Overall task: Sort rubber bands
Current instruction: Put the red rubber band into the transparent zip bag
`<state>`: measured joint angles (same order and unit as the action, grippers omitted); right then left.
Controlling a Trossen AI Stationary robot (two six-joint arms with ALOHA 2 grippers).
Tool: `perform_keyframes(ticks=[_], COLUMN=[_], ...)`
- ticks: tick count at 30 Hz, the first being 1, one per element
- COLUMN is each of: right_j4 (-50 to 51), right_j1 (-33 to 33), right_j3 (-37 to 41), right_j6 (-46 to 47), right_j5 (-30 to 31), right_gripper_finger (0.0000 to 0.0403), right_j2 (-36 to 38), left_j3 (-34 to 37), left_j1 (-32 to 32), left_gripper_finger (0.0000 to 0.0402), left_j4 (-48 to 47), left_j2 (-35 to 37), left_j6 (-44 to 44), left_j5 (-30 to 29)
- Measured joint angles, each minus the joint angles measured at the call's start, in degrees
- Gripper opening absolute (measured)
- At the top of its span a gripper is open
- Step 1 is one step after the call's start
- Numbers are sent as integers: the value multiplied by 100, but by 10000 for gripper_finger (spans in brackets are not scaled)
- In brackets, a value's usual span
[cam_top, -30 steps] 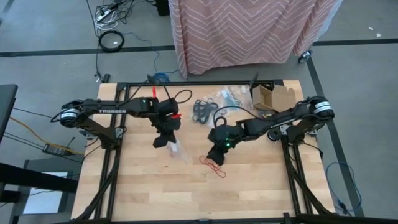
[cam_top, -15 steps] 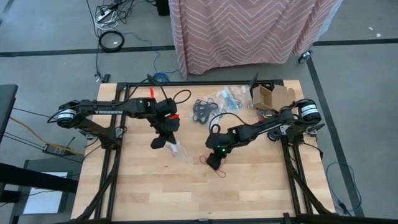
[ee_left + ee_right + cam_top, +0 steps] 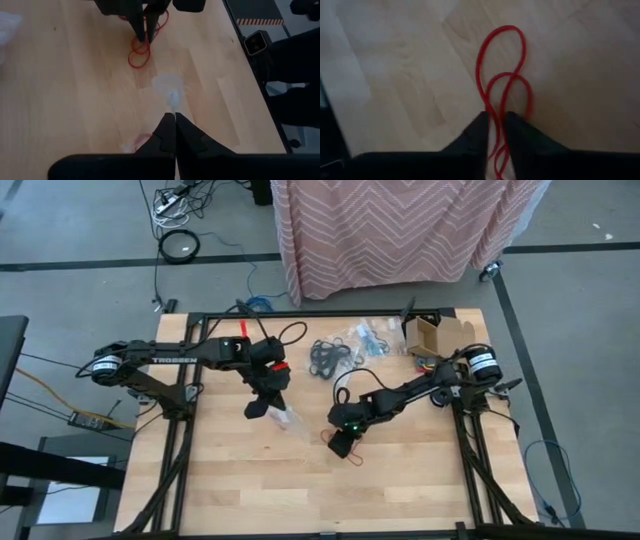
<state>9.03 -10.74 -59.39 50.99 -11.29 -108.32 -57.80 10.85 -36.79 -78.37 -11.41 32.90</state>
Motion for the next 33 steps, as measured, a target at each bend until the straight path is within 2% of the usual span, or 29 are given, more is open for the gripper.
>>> perform_keyframes(ticks=[3, 6, 13, 23, 28, 33], right_j4=[79, 47, 124, 158, -394, -1078], right_j1=[-40, -40, 1, 108, 270, 459], right_j3=[29, 34, 28, 28, 26, 26], right_j6=[21, 105, 14, -341, -680, -1005], right_j5=[209, 319, 914, 2315, 2873, 3276], right_gripper_finger=[12, 4, 0, 0, 0, 0], right_j2=[130, 390, 1280, 2655, 3038, 3113], left_j3=[0, 0, -15, -208, -210, -210], left_j1=[0, 11, 57, 118, 116, 116], left_gripper_finger=[0, 0, 0, 0, 0, 0], left_j4=[12, 56, 502, 1078, 1581, 1980], left_j2=[0, 0, 2, 11, 11, 11], left_j6=[4, 6, 170, 281, 441, 711], left_j5=[-12, -28, -23, -8, -6, -134])
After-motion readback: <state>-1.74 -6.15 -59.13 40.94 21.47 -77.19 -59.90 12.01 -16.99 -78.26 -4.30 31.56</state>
